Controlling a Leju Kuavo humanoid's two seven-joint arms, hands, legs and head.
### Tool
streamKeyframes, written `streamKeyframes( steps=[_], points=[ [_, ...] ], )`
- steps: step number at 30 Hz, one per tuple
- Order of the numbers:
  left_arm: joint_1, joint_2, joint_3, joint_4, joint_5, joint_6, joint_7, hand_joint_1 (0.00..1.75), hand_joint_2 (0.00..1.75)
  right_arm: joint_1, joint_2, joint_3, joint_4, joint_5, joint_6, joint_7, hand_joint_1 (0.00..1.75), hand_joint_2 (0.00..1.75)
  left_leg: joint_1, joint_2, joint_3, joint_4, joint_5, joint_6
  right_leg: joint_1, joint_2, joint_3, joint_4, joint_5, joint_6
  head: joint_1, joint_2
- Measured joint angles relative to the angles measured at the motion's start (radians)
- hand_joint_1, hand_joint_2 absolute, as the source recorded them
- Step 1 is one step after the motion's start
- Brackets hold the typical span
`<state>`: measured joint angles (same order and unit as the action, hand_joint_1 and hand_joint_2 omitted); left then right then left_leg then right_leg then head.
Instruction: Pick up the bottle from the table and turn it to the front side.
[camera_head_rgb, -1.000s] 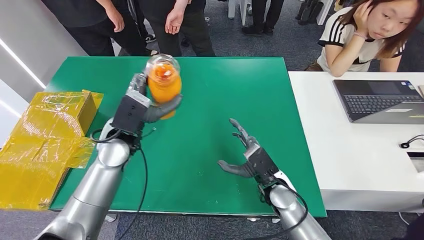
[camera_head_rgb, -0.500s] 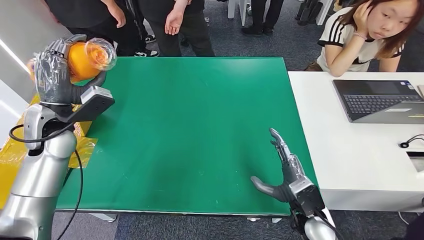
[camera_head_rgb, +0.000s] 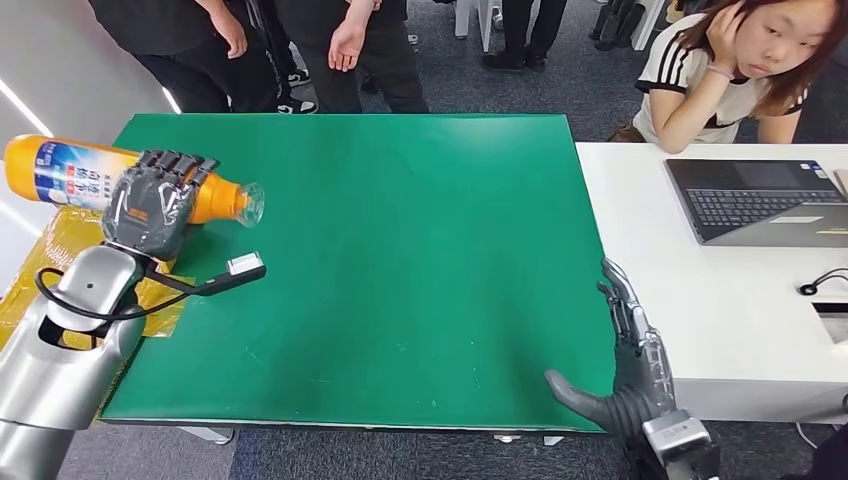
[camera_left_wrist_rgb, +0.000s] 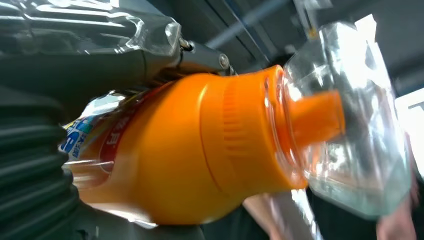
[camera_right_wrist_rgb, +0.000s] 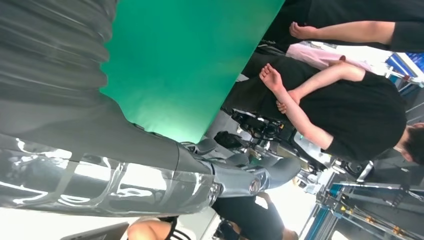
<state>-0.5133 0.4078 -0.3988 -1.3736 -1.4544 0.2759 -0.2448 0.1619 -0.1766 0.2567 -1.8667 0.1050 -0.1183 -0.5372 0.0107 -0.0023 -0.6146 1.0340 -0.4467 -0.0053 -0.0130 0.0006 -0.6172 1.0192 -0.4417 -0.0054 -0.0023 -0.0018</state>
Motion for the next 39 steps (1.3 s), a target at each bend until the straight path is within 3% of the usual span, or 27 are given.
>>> streamKeyframes(
  steps=[16,28,39],
  points=[
    [0.047,-0.012,-0.04,0.189,0.006,-0.205,0.15,1.75,1.75,0.073,-0.001,-0.049,-0.065,0.012,-0.003,0.002,0.0,1.75,0.0,0.001,0.0,0.0,-0.001,0.0,0.0,0.001,-0.001,0.0,0.0,0.0,0.0,0.0],
    [0.053,-0.049,-0.015,0.312,0.003,-0.222,0.214,1.75,1.75,0.086,0.0,-0.052,-0.072,0.037,-0.002,0.011,0.0,1.75,0.0,0.001,0.0,0.0,-0.001,0.0,0.0,0.001,0.0,0.0,0.0,0.0,0.0,0.0],
    [0.065,-0.118,0.016,0.5,0.05,-0.151,0.142,1.75,1.75,0.073,0.012,-0.046,-0.071,0.066,0.038,0.027,0.0,1.75,0.0,-0.004,0.001,0.0,-0.001,0.0,0.0,-0.004,0.002,0.0,-0.002,0.001,0.0,0.0]
  ],
)
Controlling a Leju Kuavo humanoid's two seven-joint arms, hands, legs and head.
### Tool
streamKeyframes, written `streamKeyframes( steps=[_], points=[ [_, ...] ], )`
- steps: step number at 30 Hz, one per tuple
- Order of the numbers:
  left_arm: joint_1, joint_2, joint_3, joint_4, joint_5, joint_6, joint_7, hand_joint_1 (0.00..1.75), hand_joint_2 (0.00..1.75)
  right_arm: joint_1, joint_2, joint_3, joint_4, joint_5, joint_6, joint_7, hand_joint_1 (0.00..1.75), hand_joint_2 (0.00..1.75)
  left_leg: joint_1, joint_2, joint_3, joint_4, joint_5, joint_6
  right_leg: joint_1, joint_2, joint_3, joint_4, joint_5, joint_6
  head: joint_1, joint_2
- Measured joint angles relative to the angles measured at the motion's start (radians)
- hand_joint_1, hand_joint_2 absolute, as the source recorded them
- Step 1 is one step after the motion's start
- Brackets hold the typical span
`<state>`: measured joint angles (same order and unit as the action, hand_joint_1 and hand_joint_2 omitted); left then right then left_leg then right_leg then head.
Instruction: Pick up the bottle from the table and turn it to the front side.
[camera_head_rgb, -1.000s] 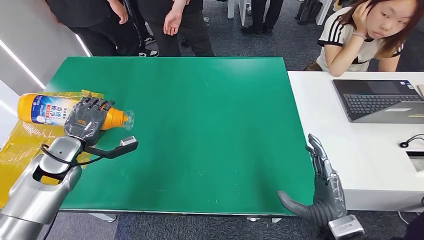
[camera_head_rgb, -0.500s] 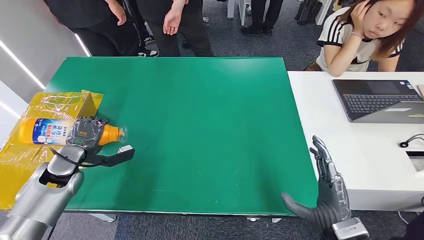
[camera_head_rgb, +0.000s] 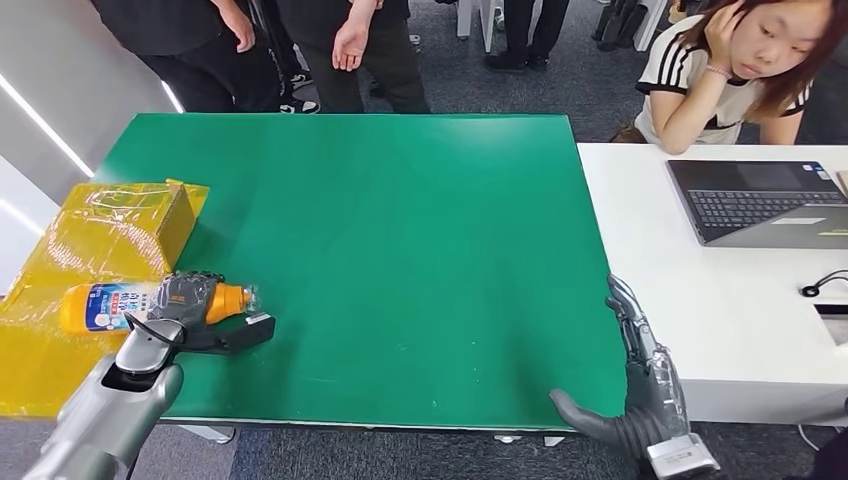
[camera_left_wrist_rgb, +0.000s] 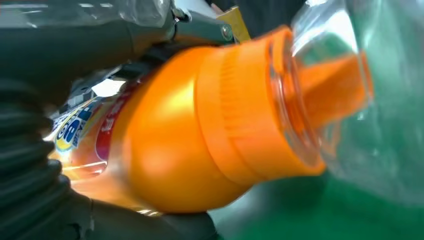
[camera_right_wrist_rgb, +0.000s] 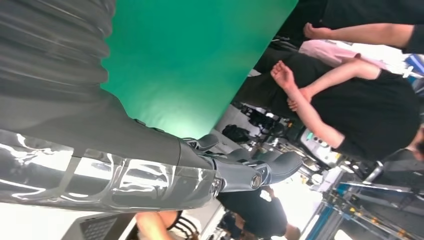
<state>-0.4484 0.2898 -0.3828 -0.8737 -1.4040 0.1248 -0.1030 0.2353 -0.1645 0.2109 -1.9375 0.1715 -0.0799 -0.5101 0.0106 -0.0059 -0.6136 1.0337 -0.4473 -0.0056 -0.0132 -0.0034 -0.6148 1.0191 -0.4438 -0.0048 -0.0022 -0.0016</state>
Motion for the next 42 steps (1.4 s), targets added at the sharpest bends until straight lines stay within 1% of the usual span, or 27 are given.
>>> streamKeyframes(
  steps=[4,7,11,16,17,20,21,24,27,29,32,36,39,42],
  points=[
    [-0.045,-0.038,0.011,0.083,0.02,0.011,-0.022,1.75,1.75,-0.037,0.0,0.004,0.007,-0.009,0.016,0.009,0.0,1.75,0.0,-0.009,0.004,0.0,0.001,0.001,0.0,-0.009,0.007,0.0,-0.003,0.001,0.0,0.0],
    [-0.066,-0.055,0.015,0.134,0.023,0.034,-0.028,1.75,1.75,-0.059,0.0,0.009,0.015,-0.018,0.022,0.012,0.0,1.75,0.0,-0.013,0.008,-0.001,0.002,0.001,0.0,-0.012,0.012,0.0,-0.003,0.001,0.0,0.0],
    [-0.081,-0.062,0.015,0.187,0.014,0.078,-0.038,1.75,1.75,-0.077,-0.002,0.014,0.022,-0.031,0.024,0.014,0.0,1.75,0.0,-0.013,0.013,-0.001,0.002,0.0,0.0,-0.013,0.017,0.0,-0.003,0.0,0.0,0.0],
    [-0.09,-0.062,0.015,0.246,-0.011,0.169,-0.046,1.75,1.75,-0.085,-0.006,0.028,0.026,-0.036,0.019,0.014,0.0,1.75,0.0,-0.014,0.015,-0.002,0.003,-0.001,0.0,-0.013,0.018,0.0,-0.002,-0.001,0.0,0.0],
    [-0.091,-0.062,0.015,0.254,-0.013,0.178,-0.046,1.69,1.75,-0.084,-0.007,0.03,0.027,-0.036,0.018,0.013,0.0,1.75,0.0,-0.014,0.015,-0.002,0.003,-0.001,0.0,-0.013,0.018,0.0,-0.002,-0.001,0.0,0.0],
    [-0.095,-0.063,0.015,0.271,-0.015,0.19,-0.046,0.38,1.75,-0.085,-0.01,0.038,0.028,-0.036,0.015,0.013,0.0,1.75,0.0,-0.013,0.015,-0.003,0.003,-0.001,0.0,-0.013,0.018,0.001,-0.001,-0.003,0.0,0.0],
    [-0.097,-0.063,0.015,0.277,-0.016,0.193,-0.046,0.0,1.75,-0.085,-0.011,0.04,0.029,-0.036,0.014,0.013,0.0,1.75,0.0,-0.013,0.015,-0.003,0.003,-0.001,0.0,-0.013,0.018,0.001,-0.001,-0.003,0.0,0.0],
    [-0.097,-0.067,0.015,0.285,-0.016,0.211,-0.053,0.0,1.75,-0.09,-0.016,0.046,0.033,-0.039,0.012,0.014,0.0,1.75,0.0,-0.013,0.017,-0.004,0.003,-0.001,0.0,-0.013,0.019,0.001,-0.001,-0.004,0.0,0.0],
    [-0.089,-0.072,0.015,0.285,-0.002,0.245,-0.081,0.0,1.75,-0.102,-0.026,0.05,0.039,-0.05,0.01,0.016,0.0,1.75,0.0,-0.012,0.017,-0.004,0.005,-0.004,0.0,-0.012,0.018,0.001,0.0,-0.004,0.0,0.0],
    [-0.08,-0.076,0.017,0.276,0.034,0.267,-0.126,0.0,1.75,-0.102,-0.032,0.051,0.041,-0.055,0.006,0.017,0.0,1.75,0.0,-0.012,0.018,-0.005,0.005,-0.005,0.0,-0.011,0.018,0.001,-0.001,-0.004,0.0,0.0],
    [-0.056,-0.084,0.024,0.246,0.122,0.288,-0.226,0.0,1.75,-0.089,-0.042,0.052,0.041,-0.059,-0.006,0.014,0.0,1.75,0.0,-0.013,0.017,-0.005,0.005,-0.004,0.0,-0.012,0.018,0.001,-0.002,-0.004,0.0,0.0],
    [-0.029,-0.096,0.032,0.21,0.22,0.301,-0.304,0.0,1.75,-0.068,-0.053,0.052,0.039,-0.066,-0.017,0.008,0.0,1.75,-0.001,-0.008,0.016,-0.004,0.002,-0.003,-0.001,-0.008,0.016,0.001,-0.002,-0.004,0.0,0.0],
    [-0.014,-0.102,0.032,0.188,0.289,0.303,-0.344,0.0,1.75,-0.059,-0.059,0.053,0.036,-0.07,-0.024,0.007,0.0,1.75,-0.001,-0.007,0.016,-0.004,0.001,-0.002,0.0,-0.007,0.015,0.0,-0.002,-0.004,0.0,0.0],
    [-0.011,-0.103,0.032,0.184,0.298,0.303,-0.349,0.0,1.75,-0.058,-0.059,0.053,0.036,-0.071,-0.025,0.007,0.0,1.75,-0.001,-0.006,0.015,-0.004,0.001,-0.002,0.0,-0.007,0.015,0.0,-0.002,-0.004,0.0,0.0]
  ],
)
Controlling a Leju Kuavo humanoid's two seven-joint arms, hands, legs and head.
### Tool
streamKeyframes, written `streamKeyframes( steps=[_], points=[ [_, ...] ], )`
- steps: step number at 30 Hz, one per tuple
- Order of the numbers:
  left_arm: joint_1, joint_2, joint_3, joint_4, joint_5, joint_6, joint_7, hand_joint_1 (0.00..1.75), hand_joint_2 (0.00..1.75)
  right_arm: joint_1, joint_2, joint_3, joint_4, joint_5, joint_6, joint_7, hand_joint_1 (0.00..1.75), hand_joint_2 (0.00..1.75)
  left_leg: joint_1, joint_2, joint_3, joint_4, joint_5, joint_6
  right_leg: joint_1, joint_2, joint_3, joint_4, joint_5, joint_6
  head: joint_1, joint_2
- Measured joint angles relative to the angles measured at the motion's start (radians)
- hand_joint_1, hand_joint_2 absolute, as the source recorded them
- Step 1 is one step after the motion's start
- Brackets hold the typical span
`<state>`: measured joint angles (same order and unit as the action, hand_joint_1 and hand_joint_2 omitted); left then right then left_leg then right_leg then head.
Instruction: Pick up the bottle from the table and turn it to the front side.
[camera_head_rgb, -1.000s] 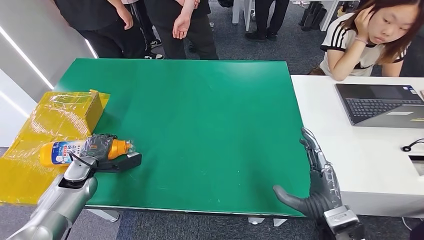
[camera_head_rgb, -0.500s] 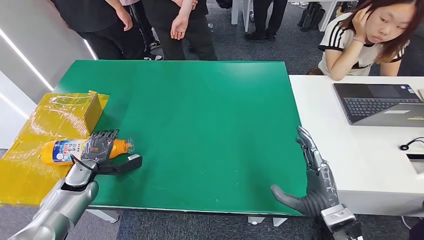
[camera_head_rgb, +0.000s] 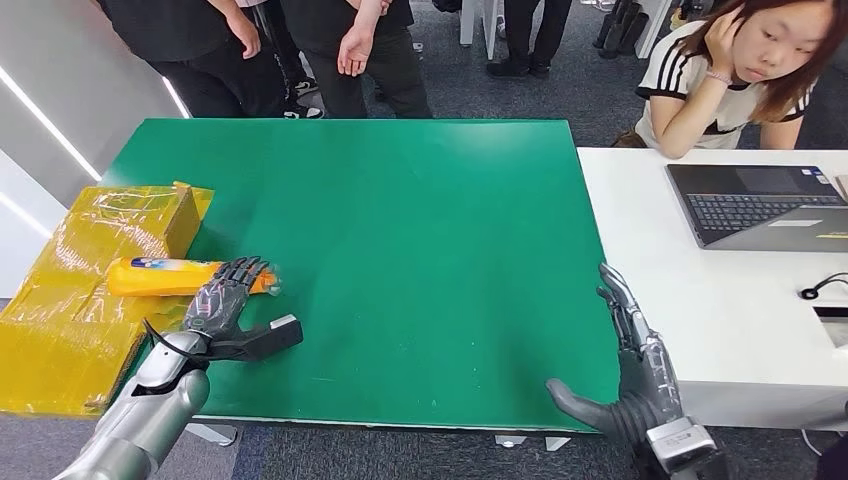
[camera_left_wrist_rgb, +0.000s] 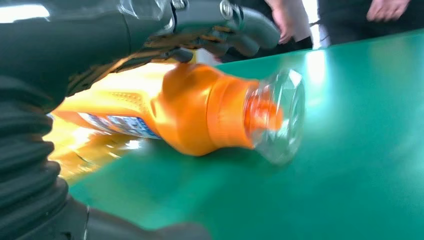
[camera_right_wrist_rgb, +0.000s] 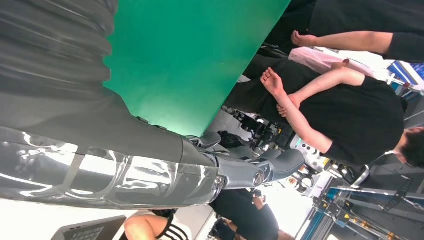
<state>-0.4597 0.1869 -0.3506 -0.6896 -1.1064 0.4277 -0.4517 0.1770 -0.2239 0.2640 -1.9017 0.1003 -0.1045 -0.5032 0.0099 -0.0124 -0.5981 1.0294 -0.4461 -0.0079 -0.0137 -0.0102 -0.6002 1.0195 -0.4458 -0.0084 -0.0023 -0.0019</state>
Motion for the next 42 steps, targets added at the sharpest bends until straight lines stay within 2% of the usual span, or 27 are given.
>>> streamKeyframes(
  steps=[5,13,16,23,29,32,36,42],
  points=[
    [0.034,-0.018,0.0,-0.048,0.072,0.005,-0.027,0.0,1.75,0.0,-0.005,0.002,0.0,-0.007,-0.002,0.002,0.0,1.75,0.0,0.0,-0.002,0.0,-0.001,-0.001,0.0,0.0,-0.002,0.0,-0.001,0.0,0.0,0.0],
    [0.151,-0.121,0.018,-0.254,0.389,0.016,-0.154,0.0,1.75,0.012,-0.006,0.01,0.0,-0.017,-0.012,0.004,0.0,1.75,0.0,0.002,-0.005,0.001,-0.003,0.0,0.0,0.003,-0.005,-0.001,-0.001,0.0,0.0,0.0],
    [0.196,-0.162,0.034,-0.38,0.511,0.078,-0.214,0.0,1.75,0.013,-0.005,0.019,0.008,-0.034,-0.02,0.007,0.0,1.75,0.0,0.003,-0.006,0.001,-0.005,0.001,0.0,0.004,-0.006,-0.001,-0.002,0.001,0.0,0.0],
    [0.287,-0.227,0.017,-0.668,0.593,0.249,-0.241,0.0,1.75,-0.001,0.019,0.054,0.068,-0.069,-0.023,0.0,0.0,1.75,0.0,0.004,-0.006,0.001,-0.006,0.0,0.0,0.005,-0.007,-0.001,-0.002,0.001,0.0,0.0],
    [0.334,-0.257,-0.014,-0.815,0.616,0.268,-0.248,0.0,1.75,0.004,0.04,0.081,0.101,-0.095,-0.048,-0.013,0.0,1.75,0.0,0.004,-0.007,0.001,-0.006,0.0,0.0,0.005,-0.008,-0.001,-0.003,0.001,0.0,0.0],
    [0.348,-0.26,-0.045,-0.865,0.686,0.226,-0.248,0.0,1.75,0.017,0.042,0.092,0.106,-0.117,-0.076,-0.027,0.0,1.75,0.0,0.004,-0.007,0.001,-0.006,0.0,0.0,0.005,-0.008,-0.001,-0.004,0.002,0.0,0.0],
    [0.359,-0.263,-0.091,-0.901,0.858,0.07,-0.222,0.0,1.75,0.04,0.043,0.109,0.106,-0.155,-0.113,-0.046,0.0,1.75,0.0,0.004,-0.007,0.001,-0.007,0.0,0.0,0.005,-0.008,-0.001,-0.004,0.002,0.0,0.0],
    [0.369,-0.27,-0.118,-0.897,1.02,-0.123,-0.148,0.0,1.75,0.058,0.071,0.14,0.105,-0.19,-0.142,-0.049,0.0,1.75,0.0,0.005,-0.007,0.001,-0.007,0.0,0.0,0.005,-0.008,-0.001,-0.004,0.002,0.0,0.0]
  ],
)
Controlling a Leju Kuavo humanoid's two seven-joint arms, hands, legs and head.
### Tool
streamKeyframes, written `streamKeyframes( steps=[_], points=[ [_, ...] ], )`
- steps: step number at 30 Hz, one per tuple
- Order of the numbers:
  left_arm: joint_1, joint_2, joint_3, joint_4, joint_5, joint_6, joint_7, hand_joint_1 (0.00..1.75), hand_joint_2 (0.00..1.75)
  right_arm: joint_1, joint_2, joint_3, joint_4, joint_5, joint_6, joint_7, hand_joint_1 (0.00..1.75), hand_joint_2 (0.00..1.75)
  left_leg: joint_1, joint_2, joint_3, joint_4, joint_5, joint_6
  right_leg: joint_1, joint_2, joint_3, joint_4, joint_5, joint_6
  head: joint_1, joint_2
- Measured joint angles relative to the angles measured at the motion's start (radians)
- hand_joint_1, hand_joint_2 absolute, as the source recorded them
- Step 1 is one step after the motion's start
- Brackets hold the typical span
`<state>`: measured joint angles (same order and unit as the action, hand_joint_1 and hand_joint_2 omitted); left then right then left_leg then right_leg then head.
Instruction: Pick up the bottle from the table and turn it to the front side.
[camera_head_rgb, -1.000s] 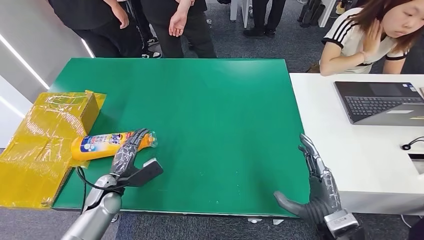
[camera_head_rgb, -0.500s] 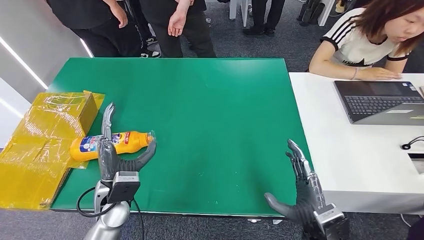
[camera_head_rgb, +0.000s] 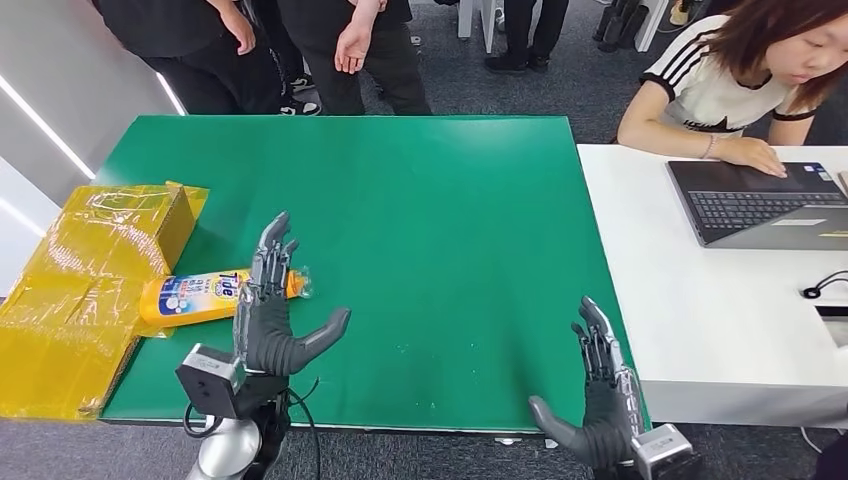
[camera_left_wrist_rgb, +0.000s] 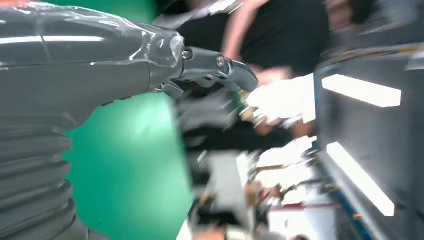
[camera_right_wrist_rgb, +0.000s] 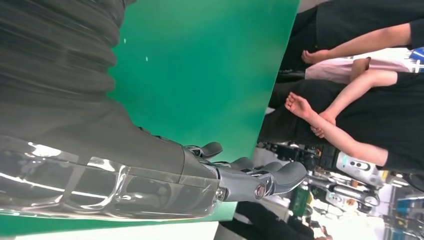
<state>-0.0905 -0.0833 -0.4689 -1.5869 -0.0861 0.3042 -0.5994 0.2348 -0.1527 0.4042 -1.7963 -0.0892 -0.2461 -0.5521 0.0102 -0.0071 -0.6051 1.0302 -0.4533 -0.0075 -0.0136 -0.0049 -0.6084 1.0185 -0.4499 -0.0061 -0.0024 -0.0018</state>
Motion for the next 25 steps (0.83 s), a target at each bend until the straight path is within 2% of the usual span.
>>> streamKeyframes(
  steps=[3,6,14,25],
  points=[
    [0.009,-0.009,0.004,0.03,0.045,-0.11,0.048,0.0,1.75,0.012,0.036,0.004,-0.001,0.004,0.001,0.022,0.0,1.75,0.0,0.0,0.0,0.0,0.0,0.0,0.0,0.0,0.0,0.0,0.0,0.0,0.0,0.0],
    [0.026,-0.021,0.017,0.054,0.037,-0.155,0.055,0.0,1.75,0.024,0.073,0.003,-0.007,0.02,0.031,0.045,0.0,1.75,0.0,0.002,0.0,0.0,0.0,-0.001,0.0,0.002,-0.001,0.0,0.0,0.0,0.0,0.0],
    [0.068,-0.038,0.057,0.063,0.021,-0.166,0.056,0.0,1.75,0.026,0.13,-0.024,-0.016,0.059,0.11,0.041,0.0,1.75,0.0,0.002,0.0,0.0,-0.002,0.0,0.0,0.003,0.0,0.0,-0.001,-0.001,0.0,0.0],
    [0.079,-0.034,0.105,0.068,0.034,-0.163,0.052,0.0,1.75,0.008,0.139,-0.032,0.019,-0.002,0.122,-0.004,0.0,1.75,0.0,0.002,0.0,0.0,-0.002,0.0,0.0,0.002,0.0,0.0,-0.001,-0.001,0.0,0.0]
  ],
)
